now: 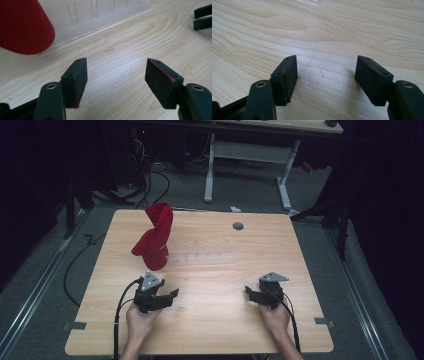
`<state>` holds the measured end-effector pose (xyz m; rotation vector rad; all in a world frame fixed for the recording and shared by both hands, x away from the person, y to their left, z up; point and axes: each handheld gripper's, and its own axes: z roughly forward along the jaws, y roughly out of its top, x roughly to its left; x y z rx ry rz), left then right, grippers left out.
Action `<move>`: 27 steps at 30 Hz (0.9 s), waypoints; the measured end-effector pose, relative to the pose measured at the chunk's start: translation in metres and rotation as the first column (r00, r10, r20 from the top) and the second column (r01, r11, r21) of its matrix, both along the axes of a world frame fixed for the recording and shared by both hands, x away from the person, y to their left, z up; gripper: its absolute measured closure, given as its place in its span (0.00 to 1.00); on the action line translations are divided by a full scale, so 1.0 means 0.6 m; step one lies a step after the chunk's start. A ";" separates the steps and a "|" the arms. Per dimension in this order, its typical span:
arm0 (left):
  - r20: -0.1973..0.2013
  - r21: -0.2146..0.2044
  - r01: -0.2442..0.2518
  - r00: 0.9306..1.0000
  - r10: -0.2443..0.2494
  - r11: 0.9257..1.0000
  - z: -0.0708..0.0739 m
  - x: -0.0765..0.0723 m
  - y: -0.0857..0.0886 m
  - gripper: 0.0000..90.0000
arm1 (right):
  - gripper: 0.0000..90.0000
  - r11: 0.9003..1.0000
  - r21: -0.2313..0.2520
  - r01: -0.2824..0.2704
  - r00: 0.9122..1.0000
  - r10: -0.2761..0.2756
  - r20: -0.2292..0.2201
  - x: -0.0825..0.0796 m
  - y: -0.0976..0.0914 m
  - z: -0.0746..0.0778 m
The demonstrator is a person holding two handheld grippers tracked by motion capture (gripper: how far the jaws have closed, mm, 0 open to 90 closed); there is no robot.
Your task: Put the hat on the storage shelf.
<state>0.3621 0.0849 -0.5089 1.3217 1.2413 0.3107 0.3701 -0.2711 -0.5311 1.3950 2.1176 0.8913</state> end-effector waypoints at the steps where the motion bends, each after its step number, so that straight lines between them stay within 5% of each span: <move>1: -0.007 0.007 0.003 1.000 -0.003 1.000 -0.002 0.001 -0.001 0.39 | 0.39 1.000 0.000 0.000 1.000 0.000 0.000 0.000 0.000 0.000; 15: -0.024 0.069 -0.035 0.999 0.037 0.997 -0.034 0.027 -0.015 0.38 | 0.39 1.000 0.000 0.000 1.000 0.000 0.000 0.000 0.000 0.000; 21: -0.049 0.152 -0.045 0.997 0.053 0.987 -0.060 0.036 -0.024 0.37 | 0.39 1.000 -0.001 0.000 1.000 0.000 0.001 0.000 0.000 0.000; 27: -0.039 0.143 -0.056 0.997 0.062 0.988 -0.062 0.036 -0.025 0.33 | 0.39 1.000 -0.001 -0.001 1.000 0.001 0.001 0.000 0.000 0.000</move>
